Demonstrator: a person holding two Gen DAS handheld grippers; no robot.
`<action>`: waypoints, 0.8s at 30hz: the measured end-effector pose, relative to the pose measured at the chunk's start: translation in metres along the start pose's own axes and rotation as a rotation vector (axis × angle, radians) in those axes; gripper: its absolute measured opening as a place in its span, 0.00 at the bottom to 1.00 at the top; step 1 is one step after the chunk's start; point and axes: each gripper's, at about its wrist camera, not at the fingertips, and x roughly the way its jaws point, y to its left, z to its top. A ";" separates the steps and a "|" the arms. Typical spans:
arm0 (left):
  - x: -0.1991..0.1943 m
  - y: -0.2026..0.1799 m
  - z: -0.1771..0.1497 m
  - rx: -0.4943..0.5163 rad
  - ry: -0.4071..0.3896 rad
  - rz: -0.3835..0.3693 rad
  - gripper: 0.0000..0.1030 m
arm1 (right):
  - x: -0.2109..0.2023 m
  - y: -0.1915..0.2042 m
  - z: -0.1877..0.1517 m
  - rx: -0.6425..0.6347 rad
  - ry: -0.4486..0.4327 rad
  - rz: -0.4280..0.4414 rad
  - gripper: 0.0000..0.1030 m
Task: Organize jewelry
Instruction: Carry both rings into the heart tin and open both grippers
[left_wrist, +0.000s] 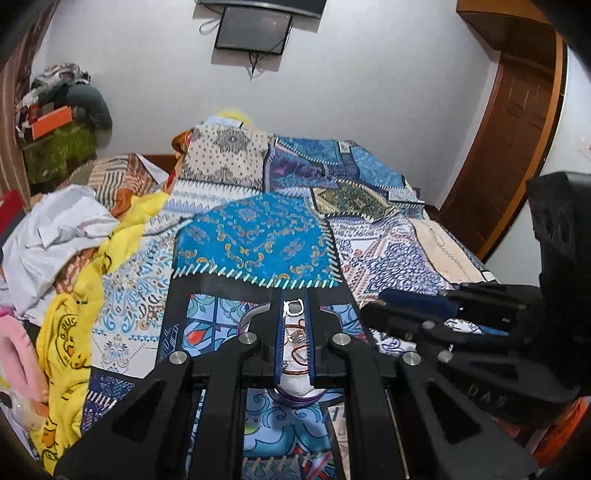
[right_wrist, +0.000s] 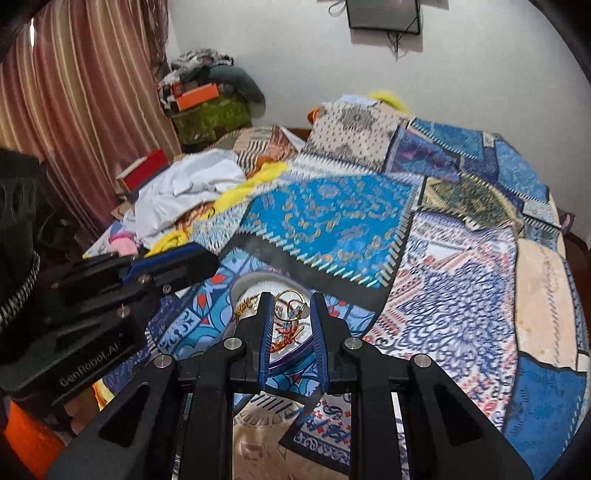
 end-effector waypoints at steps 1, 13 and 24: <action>0.004 0.002 -0.001 -0.004 0.008 -0.002 0.08 | 0.003 -0.001 0.000 0.000 0.009 0.003 0.17; 0.042 0.015 -0.007 -0.025 0.091 -0.031 0.08 | 0.044 -0.002 -0.006 -0.004 0.111 0.032 0.17; 0.022 0.000 -0.001 0.032 0.047 0.015 0.08 | 0.046 -0.005 -0.007 0.033 0.162 0.060 0.19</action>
